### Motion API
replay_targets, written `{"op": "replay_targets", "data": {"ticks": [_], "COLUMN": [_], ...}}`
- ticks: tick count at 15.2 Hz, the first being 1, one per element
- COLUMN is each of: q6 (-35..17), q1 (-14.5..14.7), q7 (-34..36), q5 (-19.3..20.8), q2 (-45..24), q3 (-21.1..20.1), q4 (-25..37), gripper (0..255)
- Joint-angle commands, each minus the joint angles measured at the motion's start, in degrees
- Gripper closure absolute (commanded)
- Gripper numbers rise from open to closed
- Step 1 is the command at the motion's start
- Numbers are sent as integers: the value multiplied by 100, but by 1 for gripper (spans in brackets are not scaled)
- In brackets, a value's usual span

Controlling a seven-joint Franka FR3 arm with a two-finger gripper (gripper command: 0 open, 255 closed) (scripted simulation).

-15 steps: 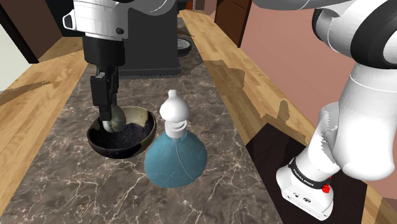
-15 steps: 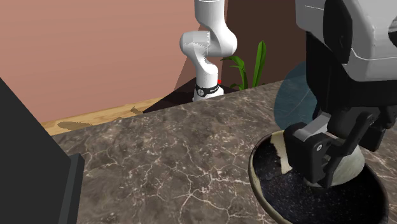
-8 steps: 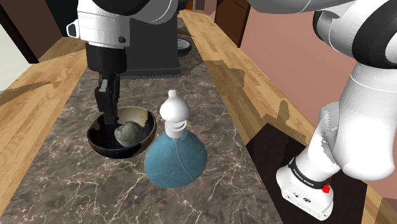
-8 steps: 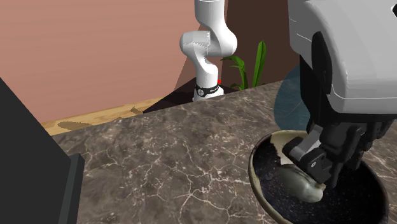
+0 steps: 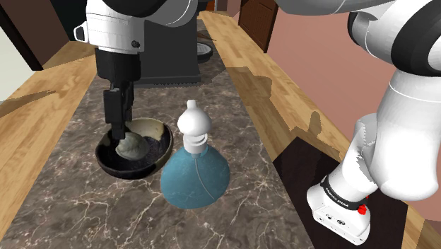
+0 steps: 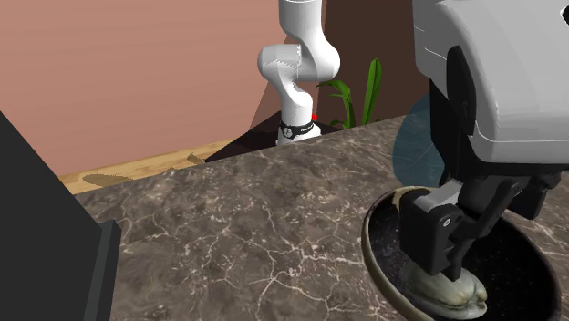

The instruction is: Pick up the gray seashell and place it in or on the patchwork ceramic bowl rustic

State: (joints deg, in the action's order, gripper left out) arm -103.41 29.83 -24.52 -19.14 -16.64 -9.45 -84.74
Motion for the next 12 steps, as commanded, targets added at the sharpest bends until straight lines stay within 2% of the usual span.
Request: {"op": "replay_targets", "data": {"ticks": [1,5,12], "q6": [0,720,720], "q1": [0,-123,-123], "q7": [0,60,60], "q5": [0,24,24], "q2": [0,-36,-36], "q3": [0,56,56], "q4": [0,730,730], "gripper": [0,0,0]}}
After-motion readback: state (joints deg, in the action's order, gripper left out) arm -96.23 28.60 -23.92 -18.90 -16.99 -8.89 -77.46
